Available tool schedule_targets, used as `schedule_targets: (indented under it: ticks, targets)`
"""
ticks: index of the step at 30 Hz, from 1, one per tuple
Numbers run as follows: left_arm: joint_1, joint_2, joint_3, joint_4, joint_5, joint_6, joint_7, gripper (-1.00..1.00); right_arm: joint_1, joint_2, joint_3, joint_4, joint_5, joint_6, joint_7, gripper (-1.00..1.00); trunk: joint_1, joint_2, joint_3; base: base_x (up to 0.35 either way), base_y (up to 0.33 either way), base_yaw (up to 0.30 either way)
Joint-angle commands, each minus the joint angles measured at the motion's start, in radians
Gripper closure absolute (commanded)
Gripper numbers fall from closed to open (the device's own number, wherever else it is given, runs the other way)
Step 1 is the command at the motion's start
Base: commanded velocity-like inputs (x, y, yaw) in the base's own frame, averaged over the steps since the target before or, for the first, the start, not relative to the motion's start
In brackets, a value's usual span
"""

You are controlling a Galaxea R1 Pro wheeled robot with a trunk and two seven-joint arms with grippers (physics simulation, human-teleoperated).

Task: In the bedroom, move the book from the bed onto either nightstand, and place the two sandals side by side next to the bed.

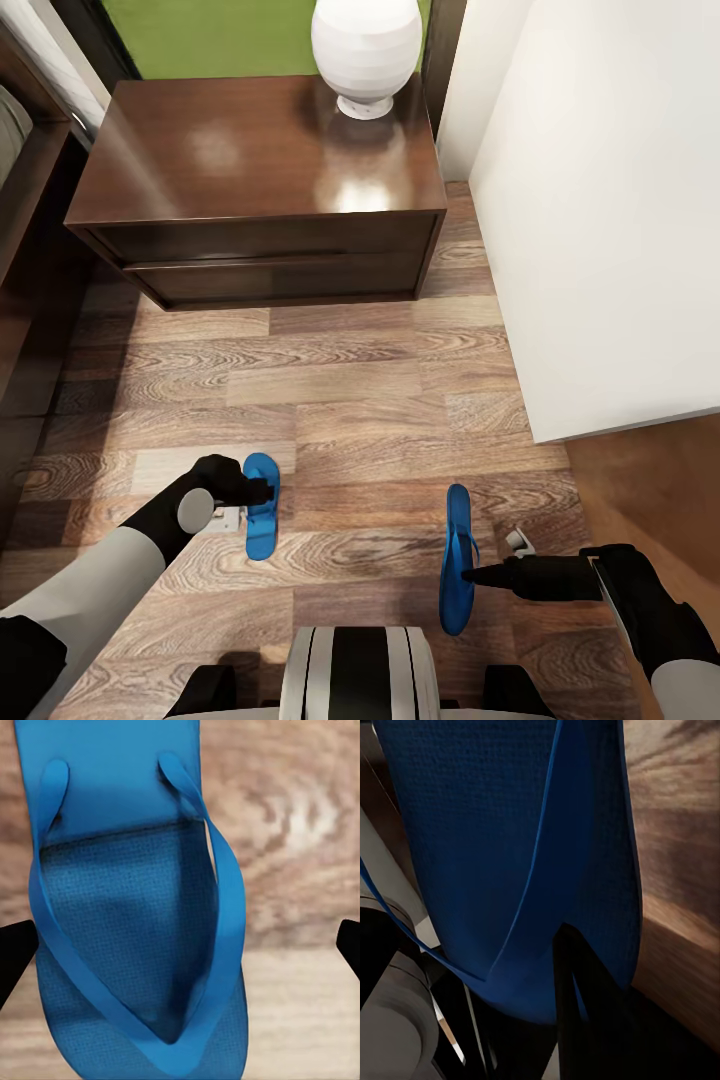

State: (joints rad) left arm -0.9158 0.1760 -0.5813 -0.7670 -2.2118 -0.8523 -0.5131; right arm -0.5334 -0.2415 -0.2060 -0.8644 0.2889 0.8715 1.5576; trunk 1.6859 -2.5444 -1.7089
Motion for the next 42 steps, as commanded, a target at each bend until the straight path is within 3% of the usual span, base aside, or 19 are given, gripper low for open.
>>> schedule_targets:
  ticks: [1, 32, 36, 42]
  targets:
    - [0.0, 0.002, -0.003, 0.009, -0.055, -0.016, -0.005, -1.0, 0.0, 0.001, -0.003, -0.001, 0.01, 0.015, 0.013, 1.0, 0.0, 0.0, -0.001, 0.0, 0.0, 0.0]
    - [-0.001, 0.002, -0.003, 0.009, -0.055, -0.014, -0.005, -1.0, 0.0, 0.0, -0.003, -0.001, 0.01, 0.015, 0.013, 1.0, 0.0, 0.0, -0.001, 0.0, 0.0, 0.0]
    - [-0.001, 0.002, -0.003, 0.009, -0.055, -0.015, -0.005, -1.0, 0.0, 0.0, -0.003, -0.001, 0.01, 0.015, 0.013, 1.0, 0.002, -0.001, -0.016, 0.0, 0.0, 0.0]
    - [0.0, 0.002, -0.003, 0.009, -0.055, -0.015, -0.005, -1.0, 0.0, 0.0, -0.003, -0.001, 0.01, 0.015, 0.013, 1.0, 0.002, -0.001, -0.016, 0.0, 0.0, 0.0]
